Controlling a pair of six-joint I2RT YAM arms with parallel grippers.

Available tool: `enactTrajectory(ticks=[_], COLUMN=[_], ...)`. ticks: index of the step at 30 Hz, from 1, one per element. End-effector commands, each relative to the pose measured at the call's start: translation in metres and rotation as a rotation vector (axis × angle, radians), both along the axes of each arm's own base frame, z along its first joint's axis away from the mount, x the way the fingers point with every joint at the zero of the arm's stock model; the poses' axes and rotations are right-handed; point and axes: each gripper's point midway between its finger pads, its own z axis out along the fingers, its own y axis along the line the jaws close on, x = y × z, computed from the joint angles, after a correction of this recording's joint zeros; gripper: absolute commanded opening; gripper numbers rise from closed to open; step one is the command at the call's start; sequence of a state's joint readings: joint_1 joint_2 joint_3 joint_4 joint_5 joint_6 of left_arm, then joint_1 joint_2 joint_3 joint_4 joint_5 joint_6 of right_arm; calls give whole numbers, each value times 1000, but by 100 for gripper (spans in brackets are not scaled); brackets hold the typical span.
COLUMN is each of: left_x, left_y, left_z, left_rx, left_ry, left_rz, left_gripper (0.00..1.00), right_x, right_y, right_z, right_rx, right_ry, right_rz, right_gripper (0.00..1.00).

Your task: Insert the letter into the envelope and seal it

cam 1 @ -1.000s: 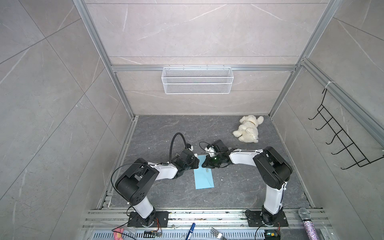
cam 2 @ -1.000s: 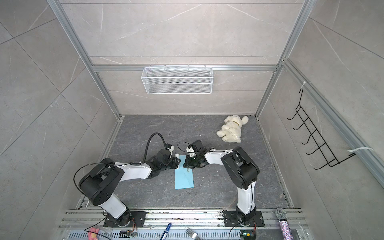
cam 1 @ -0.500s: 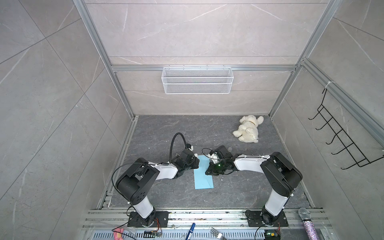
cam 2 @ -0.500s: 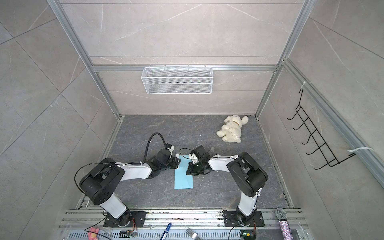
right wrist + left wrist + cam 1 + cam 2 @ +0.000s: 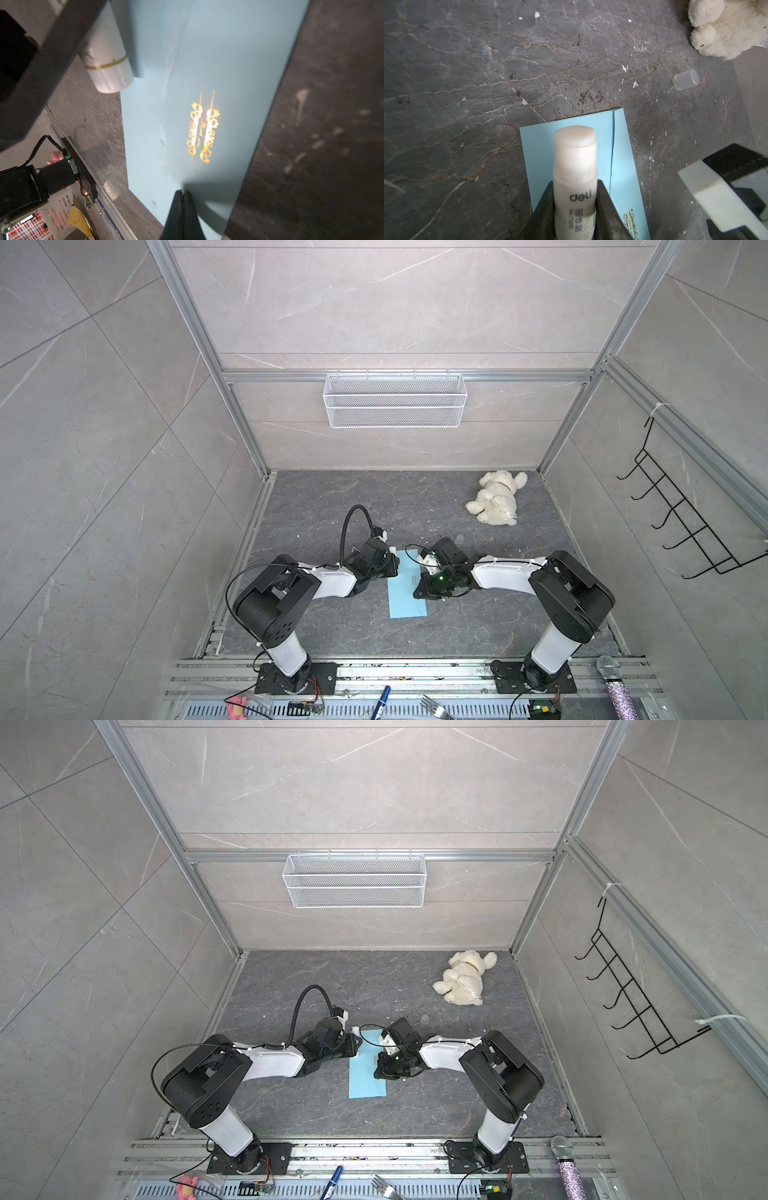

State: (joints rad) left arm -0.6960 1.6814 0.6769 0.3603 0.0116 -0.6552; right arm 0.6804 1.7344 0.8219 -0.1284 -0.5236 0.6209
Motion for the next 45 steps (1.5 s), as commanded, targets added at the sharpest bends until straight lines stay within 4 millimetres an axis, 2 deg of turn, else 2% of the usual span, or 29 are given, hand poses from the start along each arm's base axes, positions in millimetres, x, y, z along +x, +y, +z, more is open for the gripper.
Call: enactTrajectory(ticks=[1, 6, 13, 18, 24, 31, 34, 36, 38, 42, 45], left_x=[-2, -3, -5, -5, -4, -4, -3, -3, -1, 3, 5], left_y=[0, 2, 7, 8, 6, 5, 5, 4, 2, -2, -3], left_z=[-6, -5, -4, -4, -4, -1, 0, 2, 7, 34, 65], left_rx=[22, 25, 38, 41, 34, 29, 26, 24, 15, -13, -47], left_ry=[15, 14, 8, 8, 11, 5, 2, -2, -12, -63, -122], left_rz=[-4, -4, 6, 6, 5, 3, 1, 0, -5, -14, -23], left_gripper=[0, 0, 0, 0, 0, 0, 0, 0, 0, 0, 0], right_x=[9, 36, 77, 90, 77, 36, 27, 30, 36, 45, 48], right_y=[-7, 4, 5, 4, 7, 6, 6, 4, 7, 13, 14], right_z=[-16, -16, -18, -17, -10, 2, 7, 16, 34, 76, 108], right_rx=[-97, -97, -89, -84, -32, -46, -42, -31, -4, 79, 127], right_ry=[18, 6, -3, -12, 2, -22, -47, -79, -135, -244, -321], right_rz=[-32, -49, -95, -110, -96, -22, -11, -18, -22, -33, -42], right_gripper=[0, 0, 0, 0, 0, 0, 0, 0, 0, 14, 26])
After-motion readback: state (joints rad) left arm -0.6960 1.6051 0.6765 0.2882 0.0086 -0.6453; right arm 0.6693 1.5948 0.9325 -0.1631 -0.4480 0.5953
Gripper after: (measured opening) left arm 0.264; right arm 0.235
